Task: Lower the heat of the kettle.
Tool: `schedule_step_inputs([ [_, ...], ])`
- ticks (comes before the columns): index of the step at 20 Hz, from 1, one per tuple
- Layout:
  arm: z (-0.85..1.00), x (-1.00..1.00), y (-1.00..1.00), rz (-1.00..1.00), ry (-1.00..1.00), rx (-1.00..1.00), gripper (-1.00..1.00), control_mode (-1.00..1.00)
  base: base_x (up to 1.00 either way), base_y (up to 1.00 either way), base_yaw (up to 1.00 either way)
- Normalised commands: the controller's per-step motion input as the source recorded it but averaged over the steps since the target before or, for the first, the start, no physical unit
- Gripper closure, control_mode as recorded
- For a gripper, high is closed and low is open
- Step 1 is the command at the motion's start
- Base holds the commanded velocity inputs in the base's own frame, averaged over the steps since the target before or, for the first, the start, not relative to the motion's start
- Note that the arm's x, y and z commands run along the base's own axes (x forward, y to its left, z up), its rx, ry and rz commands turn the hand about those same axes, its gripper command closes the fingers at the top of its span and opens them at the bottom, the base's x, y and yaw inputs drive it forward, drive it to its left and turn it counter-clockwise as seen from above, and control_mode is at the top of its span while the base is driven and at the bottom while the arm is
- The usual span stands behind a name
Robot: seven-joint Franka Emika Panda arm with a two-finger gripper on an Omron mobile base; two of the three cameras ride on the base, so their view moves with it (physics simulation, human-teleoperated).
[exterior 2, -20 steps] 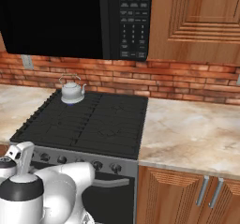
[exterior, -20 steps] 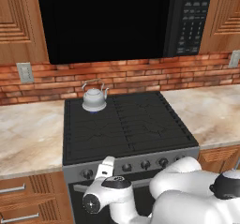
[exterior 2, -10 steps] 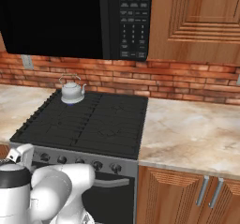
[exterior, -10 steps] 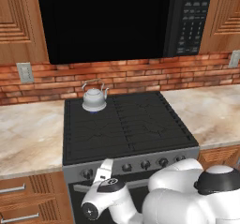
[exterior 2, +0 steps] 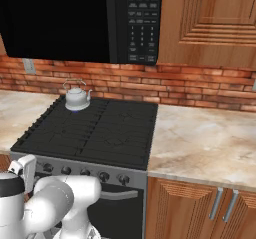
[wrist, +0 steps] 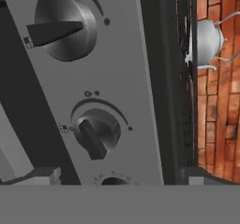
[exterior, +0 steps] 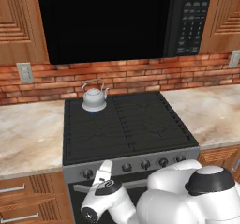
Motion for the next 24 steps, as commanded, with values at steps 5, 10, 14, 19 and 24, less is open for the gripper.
schedule_step_inputs([
  [5,-0.13,0.1,0.0,0.0,0.0,0.0,-1.0,-1.0,0.0,0.0,0.0],
  [10,-0.07,0.12,-0.01,0.0,0.0,0.0,-1.0,-1.0,0.0,0.0,0.0],
  [14,-0.03,0.15,0.0,0.0,0.0,0.0,-1.0,-1.0,0.0,0.0,0.0],
  [19,-0.17,0.13,0.0,0.0,0.0,0.0,-1.0,-1.0,0.0,0.0,0.0],
  [24,-0.21,0.05,-0.02,0.0,0.0,0.0,-1.0,-1.0,0.0,0.0,0.0],
])
